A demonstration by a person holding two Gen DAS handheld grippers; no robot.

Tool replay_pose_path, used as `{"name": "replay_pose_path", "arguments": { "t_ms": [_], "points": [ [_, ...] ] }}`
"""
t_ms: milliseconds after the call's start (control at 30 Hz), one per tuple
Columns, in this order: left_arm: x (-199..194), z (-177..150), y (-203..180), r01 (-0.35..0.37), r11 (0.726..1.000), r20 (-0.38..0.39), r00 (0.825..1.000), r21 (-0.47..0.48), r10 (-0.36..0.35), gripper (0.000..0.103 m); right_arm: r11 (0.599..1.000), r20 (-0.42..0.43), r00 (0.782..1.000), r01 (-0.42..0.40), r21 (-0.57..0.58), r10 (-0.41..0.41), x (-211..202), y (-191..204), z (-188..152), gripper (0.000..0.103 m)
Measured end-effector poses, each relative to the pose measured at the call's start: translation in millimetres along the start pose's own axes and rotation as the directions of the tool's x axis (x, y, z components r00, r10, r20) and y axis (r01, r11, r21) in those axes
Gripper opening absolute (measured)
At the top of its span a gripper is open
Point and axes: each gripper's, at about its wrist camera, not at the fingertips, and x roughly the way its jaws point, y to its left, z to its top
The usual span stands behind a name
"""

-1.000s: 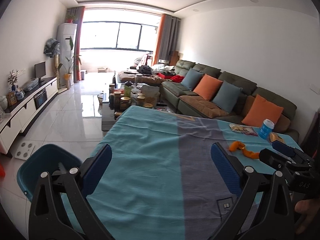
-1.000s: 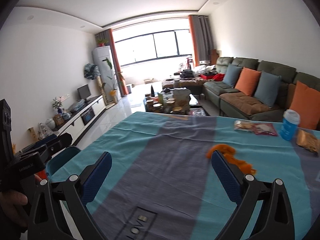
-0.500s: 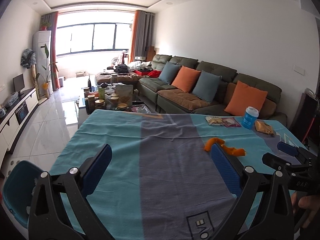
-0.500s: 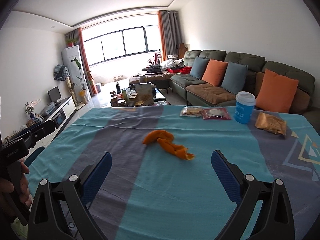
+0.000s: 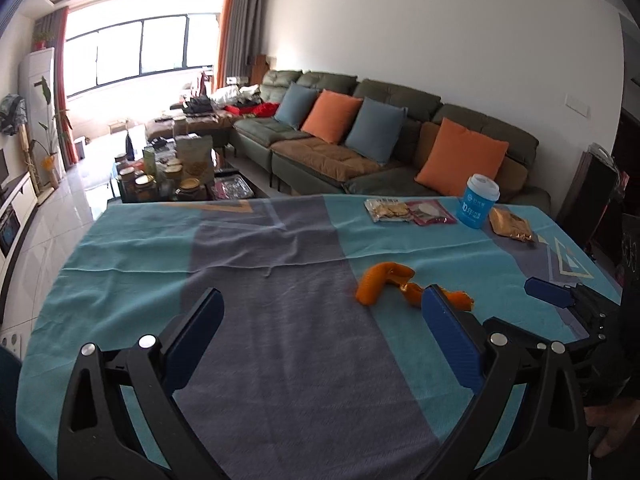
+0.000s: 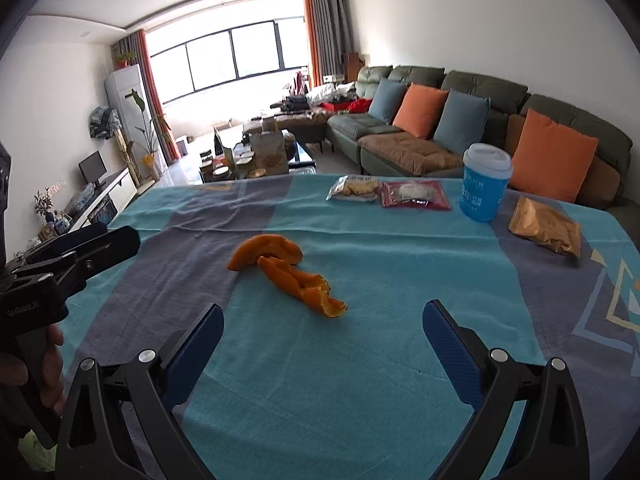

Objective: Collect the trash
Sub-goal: 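Move both tools back over the table toward the orange peel pieces, then grasp one orange peel piece with the left tool while the right tool grasps the other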

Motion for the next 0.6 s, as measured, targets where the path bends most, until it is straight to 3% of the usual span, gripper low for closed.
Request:
{"name": "replay_pose_path", "arguments": {
  "t_ms": [300,433,600],
  "points": [
    [66.2,12.4,-16.2,0.012,0.996,-0.153,0.988,0.084,0.001,0.097,1.000,-0.077,0.997,-0.006,0.024,0.008,33.2,-12.0,11.8,0.095],
    [82.9,12.8,-19.5,0.027,0.995,-0.184,0.983,0.095,-0.010,0.097,0.999,-0.105,0.994,-0.023,0.035,0.026,42.0,-15.7,14.6,0.084],
    [102.1,10.2,-22.0,0.031,0.993,-0.238,0.971,0.117,-0.003,0.078,0.998,-0.139,0.989,-0.049,0.039,0.054,50.6,-15.8,16.8,0.071]
  ]
}}
